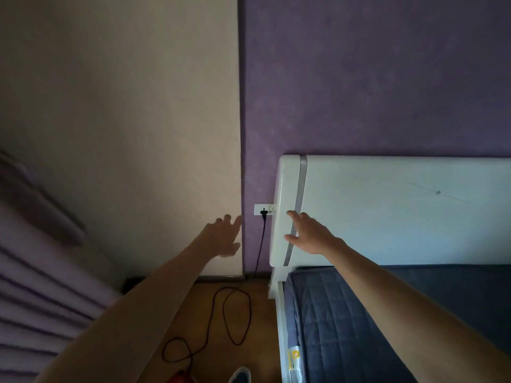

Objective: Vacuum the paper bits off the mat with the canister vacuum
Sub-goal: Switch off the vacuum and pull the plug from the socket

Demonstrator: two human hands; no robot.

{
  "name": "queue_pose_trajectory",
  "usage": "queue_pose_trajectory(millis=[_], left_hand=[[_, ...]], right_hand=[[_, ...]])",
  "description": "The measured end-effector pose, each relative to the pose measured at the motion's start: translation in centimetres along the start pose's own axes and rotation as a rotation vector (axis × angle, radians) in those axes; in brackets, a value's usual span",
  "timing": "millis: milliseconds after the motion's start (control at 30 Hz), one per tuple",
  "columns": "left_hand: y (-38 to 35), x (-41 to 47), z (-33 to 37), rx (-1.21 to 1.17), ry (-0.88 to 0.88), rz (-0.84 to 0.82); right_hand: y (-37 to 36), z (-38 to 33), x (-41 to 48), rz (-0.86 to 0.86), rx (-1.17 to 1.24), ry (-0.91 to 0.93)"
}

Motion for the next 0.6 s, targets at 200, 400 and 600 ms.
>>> queue_pose_trajectory(millis=[200, 400, 600], left_hand=[[-6.7, 6.6, -4.2, -0.052, -0.068, -0.148], [-14.5, 12.8, -5.6, -0.261, -0.086, -0.247], [-21.7, 18.1, -4.4, -0.66, -0.061, -0.225]], right_hand=[[-4.6, -1.6, 8.2, -0.076, 0.102, -0.062], [-10.4, -2.5, 14.4, -0.126, 0.256, -0.1], [-14.7, -3.3, 19.6, -0.053, 0.466, -0.287]])
Point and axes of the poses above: each hand's wrist, its own x-axis towards the middle knuckle, its own y-axis out of the back of the hand, z = x × y, the point moved 4 cm from there along x, towards the middle knuckle, and after that the axes turned 13 degrees about -y, right-handed, at the moved point
